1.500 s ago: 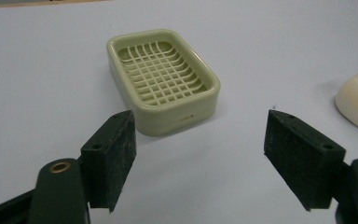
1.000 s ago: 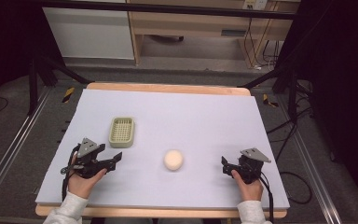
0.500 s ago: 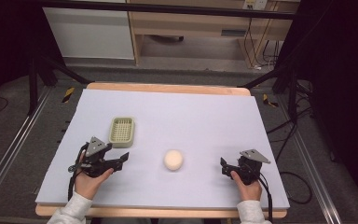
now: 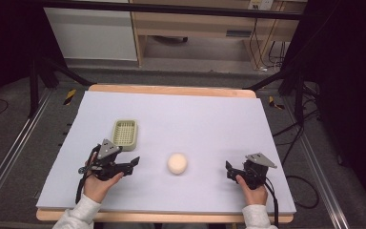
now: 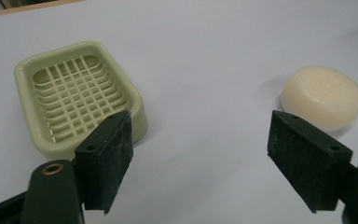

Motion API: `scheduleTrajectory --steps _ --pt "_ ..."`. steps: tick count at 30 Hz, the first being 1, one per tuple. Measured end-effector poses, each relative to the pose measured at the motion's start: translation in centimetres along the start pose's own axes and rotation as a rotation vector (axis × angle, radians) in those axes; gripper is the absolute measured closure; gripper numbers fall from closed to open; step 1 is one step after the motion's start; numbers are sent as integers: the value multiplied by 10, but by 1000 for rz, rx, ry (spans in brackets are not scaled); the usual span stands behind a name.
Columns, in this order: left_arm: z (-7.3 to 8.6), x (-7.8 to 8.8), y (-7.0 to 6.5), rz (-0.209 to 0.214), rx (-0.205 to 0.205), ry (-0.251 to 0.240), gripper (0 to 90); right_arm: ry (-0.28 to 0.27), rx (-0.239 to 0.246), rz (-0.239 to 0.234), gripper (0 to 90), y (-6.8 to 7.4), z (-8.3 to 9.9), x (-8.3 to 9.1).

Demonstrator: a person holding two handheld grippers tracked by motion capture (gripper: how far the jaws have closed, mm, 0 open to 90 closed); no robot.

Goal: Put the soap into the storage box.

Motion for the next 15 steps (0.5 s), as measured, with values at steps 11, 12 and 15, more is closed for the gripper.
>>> scheduleTrajectory --steps 11,12,15 --pt "-14 -8 -15 23 -12 -8 224 -3 7 3 41 1 0 0" --pt "-15 -10 -18 25 -19 -3 224 -2 8 2 41 1 0 0" --pt "-16 -13 -21 26 -26 0 224 -3 10 3 41 1 0 0"
Point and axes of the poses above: each handheld gripper's, and its own axes: x roughly backward along the jaws, z roughly out of its underside, y roughly to its left, the point moved 6 cm from there along -x, roughly forward along the jaws, and after that the axes turned 4 degrees about y, right-handed, at the moved point
